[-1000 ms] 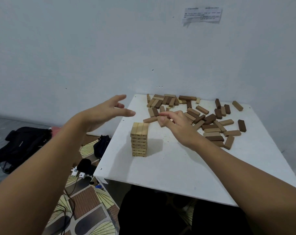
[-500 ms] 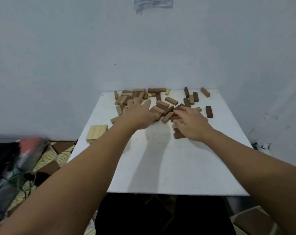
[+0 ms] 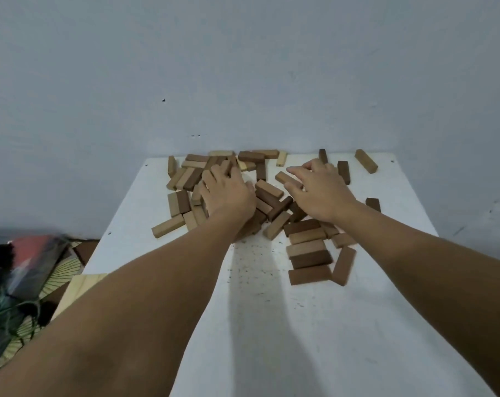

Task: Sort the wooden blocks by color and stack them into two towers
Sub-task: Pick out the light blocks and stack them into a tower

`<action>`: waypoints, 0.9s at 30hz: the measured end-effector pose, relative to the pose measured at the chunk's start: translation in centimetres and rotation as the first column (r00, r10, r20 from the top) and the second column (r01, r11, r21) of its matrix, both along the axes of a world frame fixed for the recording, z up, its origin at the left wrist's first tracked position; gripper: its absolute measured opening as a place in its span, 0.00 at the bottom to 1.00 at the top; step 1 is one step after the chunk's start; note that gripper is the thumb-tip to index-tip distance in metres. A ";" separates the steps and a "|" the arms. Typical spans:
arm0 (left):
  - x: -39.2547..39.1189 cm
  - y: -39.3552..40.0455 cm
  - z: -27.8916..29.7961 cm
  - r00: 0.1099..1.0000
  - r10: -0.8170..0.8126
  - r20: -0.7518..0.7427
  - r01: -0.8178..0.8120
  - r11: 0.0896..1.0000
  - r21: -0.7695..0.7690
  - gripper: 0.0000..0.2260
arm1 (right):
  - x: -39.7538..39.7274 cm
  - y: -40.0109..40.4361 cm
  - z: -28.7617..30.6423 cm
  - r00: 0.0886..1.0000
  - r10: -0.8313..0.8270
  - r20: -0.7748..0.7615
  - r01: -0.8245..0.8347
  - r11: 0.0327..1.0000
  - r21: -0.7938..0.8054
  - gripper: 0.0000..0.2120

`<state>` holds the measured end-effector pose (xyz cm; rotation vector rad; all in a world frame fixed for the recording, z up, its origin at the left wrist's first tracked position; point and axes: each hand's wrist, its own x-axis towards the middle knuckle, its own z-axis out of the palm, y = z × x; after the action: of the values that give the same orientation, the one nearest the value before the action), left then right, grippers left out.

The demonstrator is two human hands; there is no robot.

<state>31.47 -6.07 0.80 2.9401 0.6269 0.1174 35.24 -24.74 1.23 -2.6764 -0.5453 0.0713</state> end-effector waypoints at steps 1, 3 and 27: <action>0.6 0.3 -0.5 0.999 0.035 0.026 -0.035 0.999 -0.008 0.21 | 1.1 0.5 -0.1 1.000 -0.010 -0.014 0.010 1.000 0.013 0.22; 1.1 0.6 -1.4 0.989 0.123 0.087 -0.120 0.992 -0.043 0.21 | 2.9 1.4 -0.5 0.998 -0.029 -0.047 0.031 0.999 0.026 0.23; 1.7 1.3 -4.4 0.904 0.286 0.318 -0.264 0.958 -0.111 0.10 | 7.6 4.9 -2.0 0.988 -0.105 -0.114 0.106 0.994 0.003 0.26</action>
<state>33.12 -4.76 -3.63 2.6579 0.9620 0.5948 42.84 -19.88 -0.79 -2.6674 -0.3674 0.1888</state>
